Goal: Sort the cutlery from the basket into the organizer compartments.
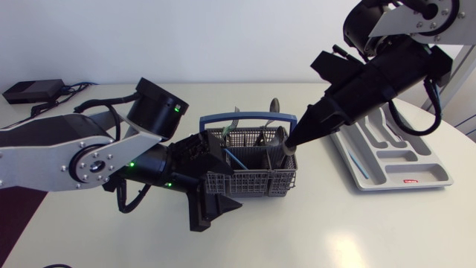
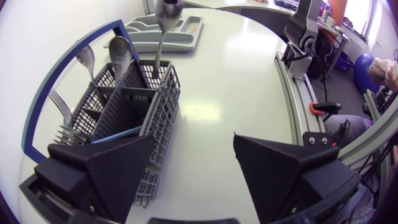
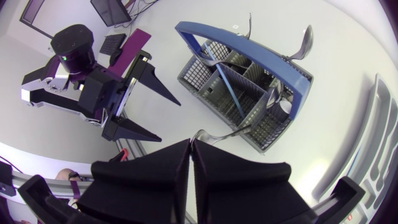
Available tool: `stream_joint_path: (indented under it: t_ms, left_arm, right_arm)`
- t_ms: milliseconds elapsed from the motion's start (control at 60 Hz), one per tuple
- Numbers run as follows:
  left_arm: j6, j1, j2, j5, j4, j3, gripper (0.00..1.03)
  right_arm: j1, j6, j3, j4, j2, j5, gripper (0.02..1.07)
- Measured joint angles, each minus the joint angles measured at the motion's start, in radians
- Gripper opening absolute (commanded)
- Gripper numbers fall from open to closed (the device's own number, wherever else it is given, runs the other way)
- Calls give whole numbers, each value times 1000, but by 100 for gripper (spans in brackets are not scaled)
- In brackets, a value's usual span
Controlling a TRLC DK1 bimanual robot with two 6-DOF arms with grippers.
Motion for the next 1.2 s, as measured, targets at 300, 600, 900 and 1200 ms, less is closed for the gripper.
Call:
stream_joint_path:
  t_ms: [300,600,900,1200]
  left_arm:
    - [0,-9,0,0,0,-2,88]
    - [0,-10,-8,0,0,-6,88]
    - [0,-11,-12,0,0,-6,88]
    - [0,-16,-13,0,0,-7,88]
  right_arm:
    - [-79,0,27,-98,-104,24,8]
    - [-181,-14,-21,-107,-246,266,8]
    - [-363,-58,-243,65,-298,460,8]
    - [-595,-108,-441,405,-241,587,8]
